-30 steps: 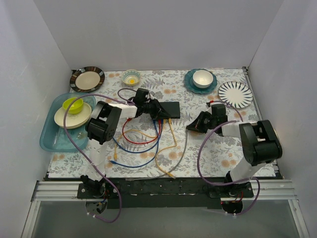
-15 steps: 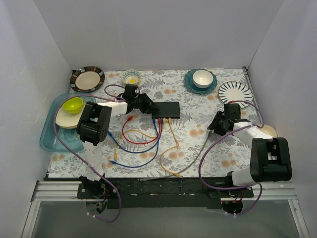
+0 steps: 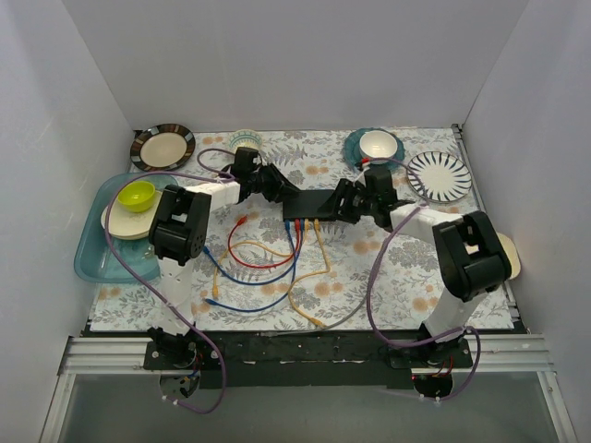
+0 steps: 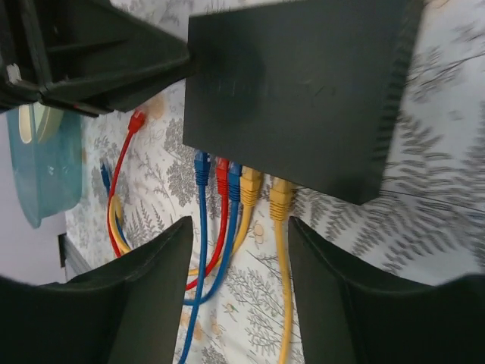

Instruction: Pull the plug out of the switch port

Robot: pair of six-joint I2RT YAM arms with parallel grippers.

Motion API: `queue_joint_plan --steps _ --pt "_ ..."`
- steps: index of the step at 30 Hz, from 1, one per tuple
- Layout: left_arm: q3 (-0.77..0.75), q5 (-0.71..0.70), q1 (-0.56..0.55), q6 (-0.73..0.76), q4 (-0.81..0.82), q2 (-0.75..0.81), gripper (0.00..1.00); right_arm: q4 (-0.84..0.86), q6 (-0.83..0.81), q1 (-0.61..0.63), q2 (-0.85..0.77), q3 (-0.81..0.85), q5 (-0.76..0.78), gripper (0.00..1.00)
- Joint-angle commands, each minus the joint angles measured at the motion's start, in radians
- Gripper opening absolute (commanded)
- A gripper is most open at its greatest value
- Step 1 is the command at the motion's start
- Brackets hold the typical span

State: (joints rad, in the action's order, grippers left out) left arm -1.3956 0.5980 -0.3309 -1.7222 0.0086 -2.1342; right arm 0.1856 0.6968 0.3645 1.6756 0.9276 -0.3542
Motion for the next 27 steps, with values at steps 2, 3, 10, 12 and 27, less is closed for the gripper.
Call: queue_joint_plan --steps 2,3,10,12,27 --pt "-0.051 0.048 0.004 0.004 -0.001 -0.046 0.19 0.208 0.144 0.045 0.145 -0.015 -0.12 0.52" --pt "-0.052 0.048 0.004 0.004 -0.001 -0.049 0.18 0.222 0.173 0.045 0.157 -0.018 -0.121 0.5" --pt "-0.037 0.059 0.004 0.012 0.001 -0.056 0.17 0.233 0.208 0.045 0.259 0.034 -0.12 0.43" --pt "-0.033 0.065 0.004 0.009 0.005 -0.062 0.17 0.233 0.217 0.044 0.274 0.048 -0.112 0.42" --pt "-0.043 0.083 0.004 0.009 0.013 -0.093 0.16 0.555 0.501 0.017 0.338 -0.068 -0.077 0.36"
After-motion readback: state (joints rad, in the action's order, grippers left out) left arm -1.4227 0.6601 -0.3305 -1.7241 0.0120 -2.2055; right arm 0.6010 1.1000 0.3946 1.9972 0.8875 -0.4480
